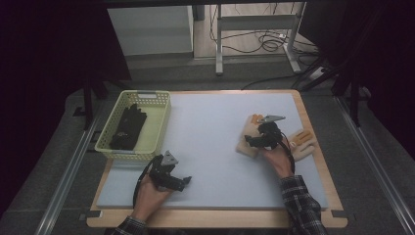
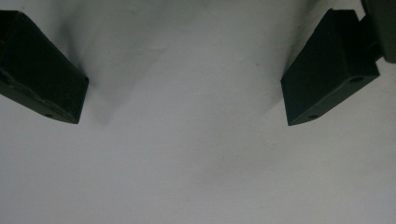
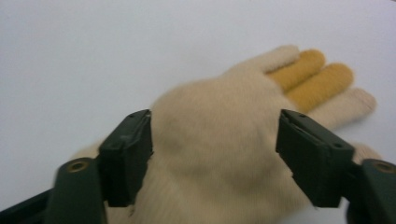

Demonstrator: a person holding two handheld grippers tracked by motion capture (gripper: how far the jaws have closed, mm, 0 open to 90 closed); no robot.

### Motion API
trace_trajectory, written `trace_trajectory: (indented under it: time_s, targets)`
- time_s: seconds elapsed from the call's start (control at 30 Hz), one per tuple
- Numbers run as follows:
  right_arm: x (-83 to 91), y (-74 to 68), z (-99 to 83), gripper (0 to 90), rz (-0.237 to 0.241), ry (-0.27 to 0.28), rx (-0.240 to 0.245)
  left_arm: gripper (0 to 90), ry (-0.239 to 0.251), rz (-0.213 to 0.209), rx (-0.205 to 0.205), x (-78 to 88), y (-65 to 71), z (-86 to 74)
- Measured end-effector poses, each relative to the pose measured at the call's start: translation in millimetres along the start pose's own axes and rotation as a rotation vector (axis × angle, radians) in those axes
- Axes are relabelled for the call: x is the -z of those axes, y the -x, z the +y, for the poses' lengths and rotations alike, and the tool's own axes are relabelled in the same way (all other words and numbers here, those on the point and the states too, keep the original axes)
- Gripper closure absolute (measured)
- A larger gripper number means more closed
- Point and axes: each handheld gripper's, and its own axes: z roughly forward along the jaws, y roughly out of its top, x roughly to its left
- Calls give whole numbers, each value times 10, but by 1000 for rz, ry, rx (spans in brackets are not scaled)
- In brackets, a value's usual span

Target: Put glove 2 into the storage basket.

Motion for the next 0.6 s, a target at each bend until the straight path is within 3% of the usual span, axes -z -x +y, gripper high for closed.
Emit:
trace_trajectory:
  time_s: [0.13,0.23,0.3,0.4,0.5,0.6]
  targets:
    - [-163,50,56,188,10,-13,6,7,0,0,0,0,0,0]
    - [-263,93,86,186,0,-62,-1,7,0,0,0,0,0,0]
    - [-297,92,103,257,10,-87,-7,7,0,0,0,0,0,0]
    - [-272,49,109,434,13,-95,14,8,0,0,0,0,0,0]
    - [-248,23,91,521,9,-87,2,8,0,0,0,0,1,-1]
    - [-216,-5,82,542,3,-81,17,8,0,0,0,0,1,0]
